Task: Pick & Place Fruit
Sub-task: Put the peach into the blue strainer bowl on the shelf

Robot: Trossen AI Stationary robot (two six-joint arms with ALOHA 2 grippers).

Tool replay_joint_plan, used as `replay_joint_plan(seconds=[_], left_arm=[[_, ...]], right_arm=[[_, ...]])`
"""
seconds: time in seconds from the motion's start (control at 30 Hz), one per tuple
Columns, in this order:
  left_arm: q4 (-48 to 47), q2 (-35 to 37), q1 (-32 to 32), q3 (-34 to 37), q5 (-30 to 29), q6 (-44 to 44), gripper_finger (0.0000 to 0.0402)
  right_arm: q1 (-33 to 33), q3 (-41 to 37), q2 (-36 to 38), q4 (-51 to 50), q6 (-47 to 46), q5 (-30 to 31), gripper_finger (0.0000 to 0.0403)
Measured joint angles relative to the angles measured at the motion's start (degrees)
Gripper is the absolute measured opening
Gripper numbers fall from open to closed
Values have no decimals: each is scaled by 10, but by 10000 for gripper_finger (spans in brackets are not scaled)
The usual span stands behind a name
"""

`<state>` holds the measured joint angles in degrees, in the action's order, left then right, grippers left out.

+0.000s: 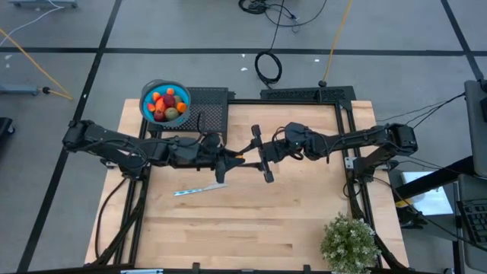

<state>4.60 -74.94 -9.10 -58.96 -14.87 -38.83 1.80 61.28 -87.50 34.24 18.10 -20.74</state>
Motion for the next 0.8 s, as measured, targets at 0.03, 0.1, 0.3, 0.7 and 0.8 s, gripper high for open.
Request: replay_joint_plan(seconds=[0.03, 0.1, 0.3, 0.7, 0.8], left_arm=[[0, 0, 0, 0, 0, 2, 108], [0, 0, 0, 0, 0, 4, 111], [-10, 0, 0, 0, -1, 6, 108], [-47, 0, 1, 0, 13, -34, 110], [-55, 5, -1, 0, 27, -38, 110]], right_arm=[[0, 0, 0, 0, -10, -1, 156], [1, 0, 0, 0, -30, -2, 170], [1, 0, 0, -16, -41, 4, 207], [16, 0, 48, -185, -45, 122, 231], [26, 0, 65, -231, -67, 126, 225]])
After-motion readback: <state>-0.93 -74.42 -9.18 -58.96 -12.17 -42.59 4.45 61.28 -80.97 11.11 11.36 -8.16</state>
